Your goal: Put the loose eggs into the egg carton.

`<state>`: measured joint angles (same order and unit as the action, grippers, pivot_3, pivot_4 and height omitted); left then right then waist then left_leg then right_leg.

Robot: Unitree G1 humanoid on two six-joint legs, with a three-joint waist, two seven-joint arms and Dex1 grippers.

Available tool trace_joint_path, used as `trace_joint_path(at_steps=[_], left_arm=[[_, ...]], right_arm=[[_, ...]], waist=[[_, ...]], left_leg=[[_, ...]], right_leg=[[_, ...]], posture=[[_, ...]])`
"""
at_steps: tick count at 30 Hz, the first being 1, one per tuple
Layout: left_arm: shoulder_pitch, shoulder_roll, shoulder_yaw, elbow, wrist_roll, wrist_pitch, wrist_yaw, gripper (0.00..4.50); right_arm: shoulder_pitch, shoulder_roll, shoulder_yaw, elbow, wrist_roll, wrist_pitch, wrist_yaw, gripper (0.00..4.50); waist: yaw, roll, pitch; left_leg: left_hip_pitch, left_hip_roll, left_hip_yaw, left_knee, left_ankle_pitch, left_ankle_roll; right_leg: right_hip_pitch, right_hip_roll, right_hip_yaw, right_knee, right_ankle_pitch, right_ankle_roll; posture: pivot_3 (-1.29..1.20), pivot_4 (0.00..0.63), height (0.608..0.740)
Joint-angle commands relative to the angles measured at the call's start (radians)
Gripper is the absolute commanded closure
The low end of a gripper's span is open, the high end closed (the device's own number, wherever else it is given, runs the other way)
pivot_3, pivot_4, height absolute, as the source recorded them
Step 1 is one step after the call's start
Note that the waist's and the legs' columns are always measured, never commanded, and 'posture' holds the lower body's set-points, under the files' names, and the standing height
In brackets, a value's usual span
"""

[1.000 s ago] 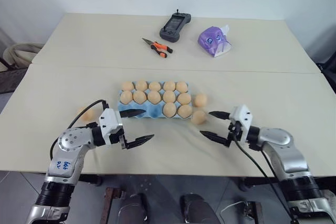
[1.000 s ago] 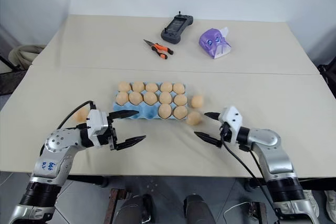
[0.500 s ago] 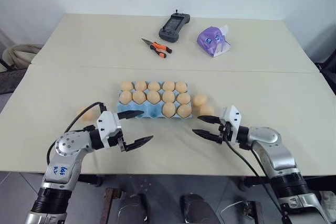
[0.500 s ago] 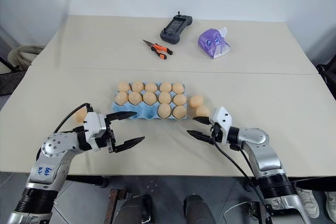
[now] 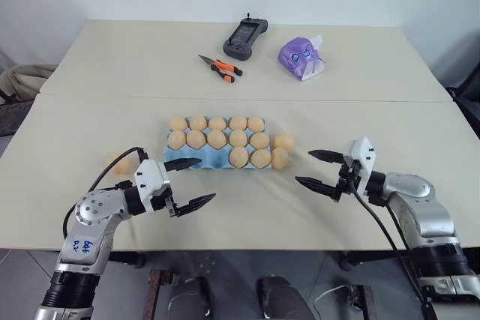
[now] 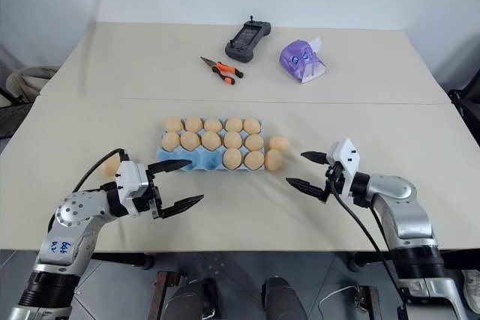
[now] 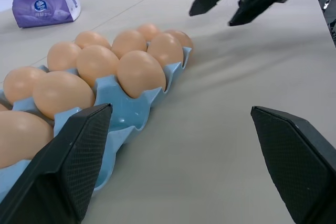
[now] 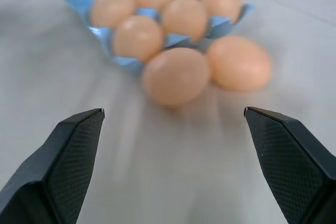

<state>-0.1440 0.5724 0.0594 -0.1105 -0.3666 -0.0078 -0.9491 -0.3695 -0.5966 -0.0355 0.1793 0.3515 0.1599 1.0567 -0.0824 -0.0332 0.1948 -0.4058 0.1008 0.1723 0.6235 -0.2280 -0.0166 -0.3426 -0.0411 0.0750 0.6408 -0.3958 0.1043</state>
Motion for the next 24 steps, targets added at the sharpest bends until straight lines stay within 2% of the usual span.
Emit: trace_joint_path(at_steps=[1, 10, 18, 21, 24], left_arm=[[-0.013, 0.007, 0.008, -0.028, -0.002, -0.009, 0.002, 0.00], [-0.006, 0.008, 0.012, -0.043, -0.002, -0.003, 0.010, 0.00], [0.002, 0.007, 0.011, -0.050, -0.001, -0.004, 0.020, 0.00], [0.000, 0.008, 0.013, -0.046, 0.002, -0.008, 0.026, 0.00], [0.000, 0.005, 0.011, -0.045, 0.005, -0.012, 0.030, 0.00]], right_arm=[[-0.056, 0.043, 0.047, 0.079, -0.054, -0.075, -0.002, 0.02], [-0.184, 0.147, 0.107, 0.249, -0.132, -0.153, -0.027, 0.02], [-0.219, 0.203, 0.112, 0.303, -0.156, -0.186, -0.030, 0.02], [-0.210, 0.207, 0.106, 0.294, -0.150, -0.191, -0.018, 0.65], [-0.203, 0.202, 0.098, 0.285, -0.148, -0.195, -0.012, 1.71]], waist=[[-0.003, 0.000, 0.000], [-0.003, 0.001, 0.000], [-0.003, 0.001, 0.000], [-0.003, 0.001, 0.000], [-0.003, 0.001, 0.000]], left_leg=[[0.000, 0.000, 0.000, 0.000, 0.000, 0.000], [0.000, 0.000, 0.002, 0.004, 0.000, 0.000], [0.000, 0.001, 0.002, 0.004, 0.000, 0.000], [0.000, 0.001, 0.002, 0.004, 0.000, 0.000], [0.000, 0.001, 0.002, 0.004, 0.000, -0.001]], right_leg=[[0.000, 0.001, 0.000, 0.000, 0.000, 0.000], [-0.001, 0.003, 0.002, 0.003, 0.000, 0.000], [-0.002, 0.002, 0.002, 0.005, 0.000, 0.000], [-0.002, 0.002, 0.002, 0.005, 0.000, 0.000], [-0.002, 0.002, 0.002, 0.005, 0.000, 0.000]], posture=[[0.00, 0.150, 0.740], [0.00, 0.150, 0.740], [0.00, 0.150, 0.740], [0.00, 0.150, 0.740], [0.00, 0.150, 0.740]])
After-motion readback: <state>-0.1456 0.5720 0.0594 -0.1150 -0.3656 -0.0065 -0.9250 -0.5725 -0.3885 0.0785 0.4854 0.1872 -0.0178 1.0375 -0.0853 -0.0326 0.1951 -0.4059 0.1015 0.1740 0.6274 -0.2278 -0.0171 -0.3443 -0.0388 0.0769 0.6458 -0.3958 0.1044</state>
